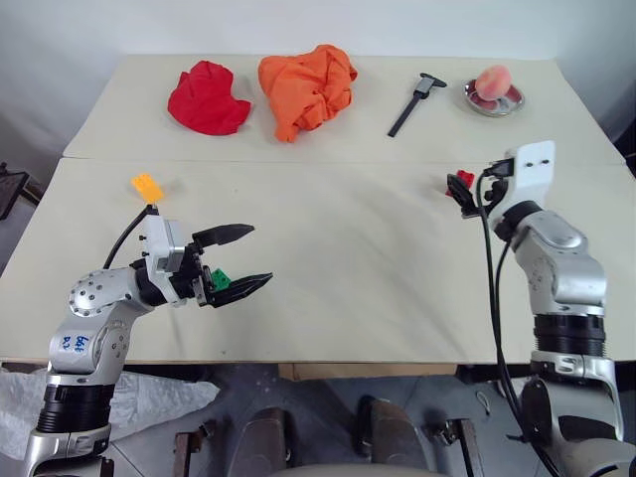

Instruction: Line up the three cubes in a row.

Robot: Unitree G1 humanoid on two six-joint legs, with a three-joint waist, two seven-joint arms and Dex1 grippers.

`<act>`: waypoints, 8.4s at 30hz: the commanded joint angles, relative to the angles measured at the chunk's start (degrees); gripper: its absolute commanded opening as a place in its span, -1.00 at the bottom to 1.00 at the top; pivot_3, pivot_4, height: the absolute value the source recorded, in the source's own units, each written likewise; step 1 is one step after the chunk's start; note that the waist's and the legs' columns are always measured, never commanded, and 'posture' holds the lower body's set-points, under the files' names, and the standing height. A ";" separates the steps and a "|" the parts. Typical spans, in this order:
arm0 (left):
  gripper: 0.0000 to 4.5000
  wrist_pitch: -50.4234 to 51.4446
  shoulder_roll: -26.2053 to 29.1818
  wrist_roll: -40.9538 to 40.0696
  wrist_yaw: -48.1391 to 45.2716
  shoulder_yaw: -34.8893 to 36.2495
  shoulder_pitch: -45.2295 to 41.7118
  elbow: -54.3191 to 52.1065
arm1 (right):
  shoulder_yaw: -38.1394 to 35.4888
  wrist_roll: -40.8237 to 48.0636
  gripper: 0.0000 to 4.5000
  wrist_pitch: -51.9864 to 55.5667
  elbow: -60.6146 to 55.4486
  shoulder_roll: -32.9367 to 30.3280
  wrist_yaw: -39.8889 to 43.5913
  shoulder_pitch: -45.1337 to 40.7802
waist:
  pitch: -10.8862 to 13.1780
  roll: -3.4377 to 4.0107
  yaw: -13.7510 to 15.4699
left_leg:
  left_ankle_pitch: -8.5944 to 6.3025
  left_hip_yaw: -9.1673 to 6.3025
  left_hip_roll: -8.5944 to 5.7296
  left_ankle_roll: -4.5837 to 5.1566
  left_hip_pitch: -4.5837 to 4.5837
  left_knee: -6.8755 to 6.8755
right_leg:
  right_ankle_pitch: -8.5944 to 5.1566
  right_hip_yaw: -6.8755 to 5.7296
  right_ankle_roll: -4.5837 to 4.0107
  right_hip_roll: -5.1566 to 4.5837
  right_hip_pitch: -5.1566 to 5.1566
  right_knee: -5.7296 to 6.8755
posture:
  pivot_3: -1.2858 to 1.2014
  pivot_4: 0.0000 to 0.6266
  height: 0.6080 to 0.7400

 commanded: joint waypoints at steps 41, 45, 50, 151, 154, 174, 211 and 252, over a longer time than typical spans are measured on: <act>1.00 -1.87 2.12 0.34 0.83 5.87 4.68 -4.40 | 21.11 4.68 -0.34 -10.79 4.71 -5.20 61.68 -11.53 | 0.16 0.26 -1.33 | -0.15 0.08 0.16 -0.05 -0.02 -0.07 | 0.00 0.07 0.00 0.19 -0.11 -0.11 | 0.03 -0.52 1.00; 1.00 -2.36 2.67 0.57 -0.45 5.60 6.18 -5.36 | 24.04 2.49 -0.34 -18.11 7.78 -4.11 67.41 -11.53 | 0.17 0.25 -1.37 | -0.15 0.11 0.17 -0.05 -0.02 -0.01 | 0.00 0.08 0.00 0.19 -0.10 -0.07 | 0.03 -0.52 1.00; 1.00 -1.76 2.63 0.16 0.46 6.25 7.81 -6.61 | 24.65 -1.55 -0.34 -32.00 20.12 -3.46 71.18 -13.39 | 0.18 0.24 -1.34 | -0.16 0.11 0.17 -0.06 -0.01 0.00 | 0.00 0.08 0.00 0.19 -0.11 -0.08 | 0.03 -0.52 1.00; -0.35 -27.70 -19.76 27.82 -17.76 -16.67 -48.64 70.24 | -4.27 24.72 1.00 -27.31 -21.38 -13.84 62.38 41.50 | 0.27 -0.31 1.46 | -0.65 0.84 0.30 0.19 0.15 0.35 | 0.13 0.65 0.20 0.44 -0.10 -0.28 | 0.03 -0.52 1.00; -0.35 -28.91 -22.11 30.29 -16.41 -17.29 -51.20 74.07 | -4.41 24.58 1.00 -27.43 -22.79 -13.21 61.19 42.65 | 0.28 -0.32 1.49 | -0.66 0.85 0.29 0.21 0.15 0.31 | 0.14 0.65 0.21 0.44 -0.10 -0.33 | 0.03 -0.52 1.00; -0.35 -30.93 -19.55 29.52 -23.28 -13.72 -42.65 70.20 | -4.49 23.94 1.00 -28.69 -24.01 -11.69 57.68 44.17 | 0.28 -0.32 1.66 | -0.68 0.83 0.32 0.25 0.15 0.40 | 0.14 0.68 0.21 0.44 -0.11 -0.26 | 0.03 -0.52 1.00; 0.99 -15.48 -9.53 8.90 6.08 18.68 3.73 22.13 | 6.78 25.22 1.00 -23.66 -29.72 -3.36 56.58 29.94 | 0.25 -0.28 -1.14 | -0.80 0.79 0.51 0.22 0.26 0.66 | 0.14 0.89 0.20 0.47 -0.12 0.01 | 0.03 -0.52 1.00; 0.99 3.11 -18.08 27.33 77.93 13.57 -31.53 38.51 | 5.75 27.97 1.00 -14.24 -31.06 -7.63 55.42 29.49 | 0.07 -0.59 1.68 | -1.10 0.89 0.49 0.28 0.16 0.94 | 0.18 0.92 0.16 0.61 -0.04 -0.14 | 0.03 -0.52 1.00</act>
